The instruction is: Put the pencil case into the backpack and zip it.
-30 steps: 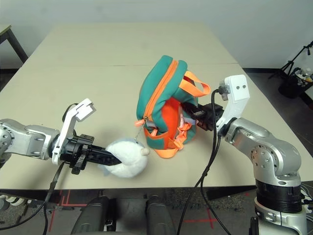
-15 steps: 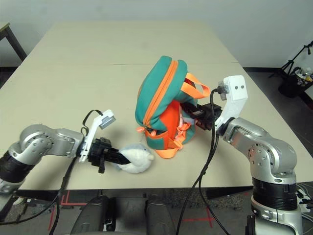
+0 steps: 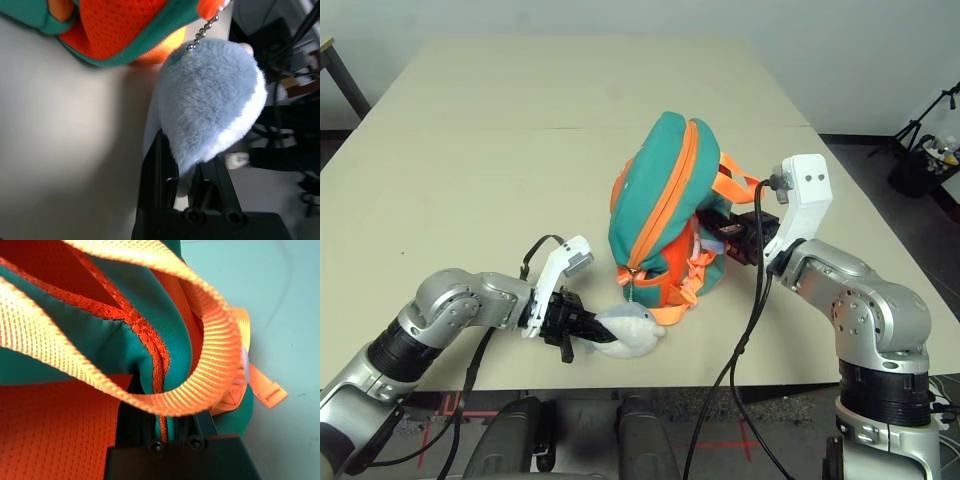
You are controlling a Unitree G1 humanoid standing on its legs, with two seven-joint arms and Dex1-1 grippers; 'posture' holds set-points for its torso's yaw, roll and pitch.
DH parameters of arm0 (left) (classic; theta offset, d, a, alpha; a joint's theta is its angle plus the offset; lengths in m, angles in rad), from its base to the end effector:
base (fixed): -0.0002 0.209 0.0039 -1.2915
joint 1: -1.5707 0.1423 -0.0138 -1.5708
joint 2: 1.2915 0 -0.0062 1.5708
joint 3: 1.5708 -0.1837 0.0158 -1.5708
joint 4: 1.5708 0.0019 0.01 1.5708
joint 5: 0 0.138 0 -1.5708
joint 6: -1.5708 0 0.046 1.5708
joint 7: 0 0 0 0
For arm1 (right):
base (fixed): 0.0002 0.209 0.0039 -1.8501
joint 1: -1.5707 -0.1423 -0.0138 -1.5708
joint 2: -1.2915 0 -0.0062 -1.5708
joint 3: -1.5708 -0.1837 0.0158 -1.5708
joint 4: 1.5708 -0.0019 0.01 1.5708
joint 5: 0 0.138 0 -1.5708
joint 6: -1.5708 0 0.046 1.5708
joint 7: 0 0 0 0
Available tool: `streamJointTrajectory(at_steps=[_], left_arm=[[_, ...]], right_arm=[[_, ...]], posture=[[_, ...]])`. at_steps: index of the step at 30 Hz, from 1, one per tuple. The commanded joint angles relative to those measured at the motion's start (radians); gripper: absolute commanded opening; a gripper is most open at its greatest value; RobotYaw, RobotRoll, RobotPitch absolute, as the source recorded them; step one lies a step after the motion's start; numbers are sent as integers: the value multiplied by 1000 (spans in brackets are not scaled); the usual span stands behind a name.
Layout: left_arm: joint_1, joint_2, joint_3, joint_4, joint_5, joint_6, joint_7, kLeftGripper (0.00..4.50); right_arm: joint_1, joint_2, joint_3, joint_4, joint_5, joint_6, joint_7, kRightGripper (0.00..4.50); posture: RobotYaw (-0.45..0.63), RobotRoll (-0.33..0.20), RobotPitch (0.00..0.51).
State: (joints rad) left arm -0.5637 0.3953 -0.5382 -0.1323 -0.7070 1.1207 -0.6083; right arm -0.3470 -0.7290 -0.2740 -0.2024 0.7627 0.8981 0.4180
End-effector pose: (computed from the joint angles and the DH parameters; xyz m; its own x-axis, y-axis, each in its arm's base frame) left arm 0.2444 0.0905 0.1116 0.0145 -0.8391 -0.5439 0.8580 0.2897 -0.4241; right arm 0.2348 -0.2697 0.1898 0.8719 0.4459 -0.2022 -0.4319 0.8950 0.1114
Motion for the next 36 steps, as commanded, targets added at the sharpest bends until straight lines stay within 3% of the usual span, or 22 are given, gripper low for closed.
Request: streamJointTrajectory(at_steps=[1,2,5,8,10,13,15,18,20,22,24,27,30,36], left_arm=[[62,-3,-36,68,62,47,14,397],[60,12,-14,50,51,55,-4,275],[46,92,80,-48,-25,112,-77,1155],[23,220,263,-200,-210,260,-163,2153],[2,314,441,-250,-397,381,-226,2814],[-39,412,642,-207,-619,484,-250,3895],[-90,464,759,-91,-741,482,-193,4478],[-139,518,873,128,-925,370,17,4500],[-126,516,938,208,-959,284,166,4500],[-106,467,977,218,-970,177,349,4500],[-64,402,992,193,-907,91,494,4500],[35,379,933,92,-628,-42,515,4500],[111,345,874,115,-326,-268,541,4500],[175,217,799,250,93,-699,532,4500]], right_arm=[[-4,0,9,45,-51,3,-4,240],[-9,4,6,50,-53,-2,0,240],[-19,7,-8,57,-43,-4,24,240],[-30,-8,-44,39,16,61,46,1280],[-29,-56,-71,19,72,140,87,1899],[-31,-161,-134,7,186,291,163,2926],[-45,-233,-176,26,249,378,209,3473],[-98,-351,-245,112,346,526,276,4413],[-141,-411,-290,193,379,593,305,4465],[-178,-456,-323,297,368,600,325,4465],[-215,-471,-366,383,354,584,321,4465],[-273,-479,-419,500,305,512,284,4465],[-302,-436,-383,578,118,228,171,4465],[-230,-292,-259,716,-178,-281,132,4465]], posture=[[10,0,156],[8,0,151],[6,0,133],[8,0,115],[11,0,99],[16,0,80],[22,0,71],[28,0,59],[26,0,50],[31,0,47],[38,0,46],[46,0,49],[26,0,64],[13,0,70]])
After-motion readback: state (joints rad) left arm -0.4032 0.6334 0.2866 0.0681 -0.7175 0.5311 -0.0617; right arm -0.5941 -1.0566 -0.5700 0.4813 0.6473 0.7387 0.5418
